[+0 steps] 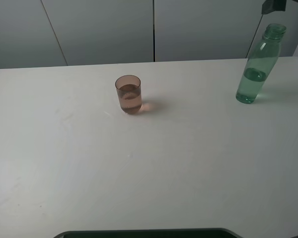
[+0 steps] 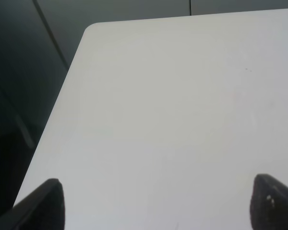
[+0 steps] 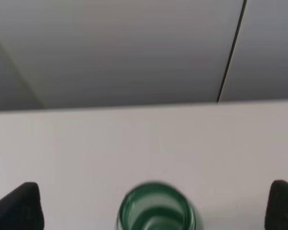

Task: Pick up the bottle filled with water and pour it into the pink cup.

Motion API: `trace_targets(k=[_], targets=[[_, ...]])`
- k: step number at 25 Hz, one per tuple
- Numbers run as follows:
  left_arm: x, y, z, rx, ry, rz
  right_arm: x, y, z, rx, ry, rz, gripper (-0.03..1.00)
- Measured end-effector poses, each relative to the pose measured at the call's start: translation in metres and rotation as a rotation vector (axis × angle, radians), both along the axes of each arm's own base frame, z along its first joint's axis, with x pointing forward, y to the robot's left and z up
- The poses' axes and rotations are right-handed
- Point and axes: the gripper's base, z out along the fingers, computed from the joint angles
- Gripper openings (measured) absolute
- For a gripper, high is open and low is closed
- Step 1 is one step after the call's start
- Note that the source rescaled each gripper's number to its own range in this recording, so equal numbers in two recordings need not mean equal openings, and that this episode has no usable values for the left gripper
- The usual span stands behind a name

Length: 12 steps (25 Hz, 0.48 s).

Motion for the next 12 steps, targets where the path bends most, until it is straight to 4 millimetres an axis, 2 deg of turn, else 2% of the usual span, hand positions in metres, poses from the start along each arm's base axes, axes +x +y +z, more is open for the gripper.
trace_targets(k=[5, 8, 12], targets=[[0.000, 0.000, 0.000, 0.000, 0.000, 0.000, -0.026, 0.005, 0.019, 0.059, 0.289, 0.008, 1.00], [0.000, 0.000, 0.000, 0.000, 0.000, 0.000, -0.044, 0.006, 0.018, 0.064, 0.462, 0.027, 1.00], [0.000, 0.000, 0.000, 0.000, 0.001, 0.000, -0.063, 0.007, 0.027, 0.063, 0.503, 0.035, 1.00]])
